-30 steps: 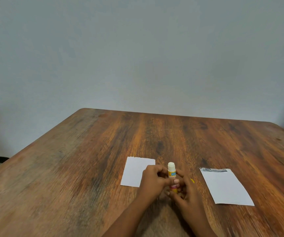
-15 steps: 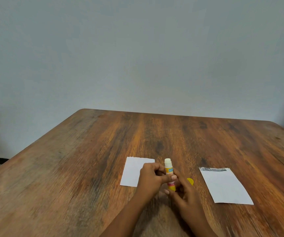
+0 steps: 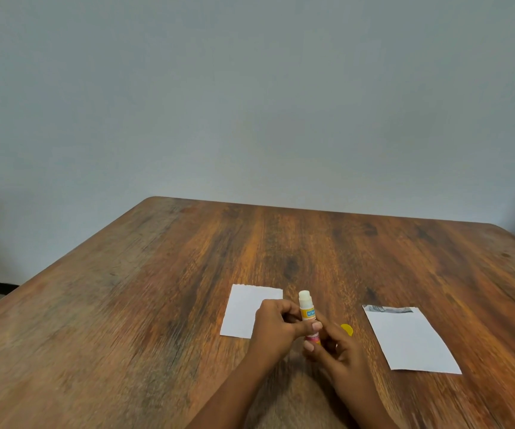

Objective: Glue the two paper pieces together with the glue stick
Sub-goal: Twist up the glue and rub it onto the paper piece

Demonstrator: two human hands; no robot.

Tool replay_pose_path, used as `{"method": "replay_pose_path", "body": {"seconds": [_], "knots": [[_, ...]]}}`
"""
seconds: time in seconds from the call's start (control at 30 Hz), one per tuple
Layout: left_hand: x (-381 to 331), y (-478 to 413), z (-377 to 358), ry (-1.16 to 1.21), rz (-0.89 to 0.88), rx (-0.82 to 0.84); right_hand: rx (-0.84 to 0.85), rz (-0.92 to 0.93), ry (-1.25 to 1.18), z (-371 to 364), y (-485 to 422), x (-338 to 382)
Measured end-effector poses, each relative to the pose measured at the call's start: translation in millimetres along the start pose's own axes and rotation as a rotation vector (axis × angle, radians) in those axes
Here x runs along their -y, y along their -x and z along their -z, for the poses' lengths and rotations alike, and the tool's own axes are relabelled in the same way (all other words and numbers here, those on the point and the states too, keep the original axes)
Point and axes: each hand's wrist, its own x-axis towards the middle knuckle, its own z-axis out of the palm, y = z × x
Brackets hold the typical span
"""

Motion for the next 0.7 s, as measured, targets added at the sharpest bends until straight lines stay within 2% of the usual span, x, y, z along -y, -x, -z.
{"method": "replay_pose_path", "body": {"seconds": [0.3,0.43,0.6,0.7], "knots": [[0,5,-3,0.064,-0.026,-0.027,0.089,-0.156,-0.314,2,1,5],[-2,4,1,0.083,-0.055,0.033,0.119,-0.217,-0.476,6,0,8],[1,1,2,0.043,-0.050,0.069,0.124,-0.180,-0.440,3,2,10],[-2,-4,8,-0.154,-0.125,0.180,0.060,-0.171,-0.392,0,3,9]]}}
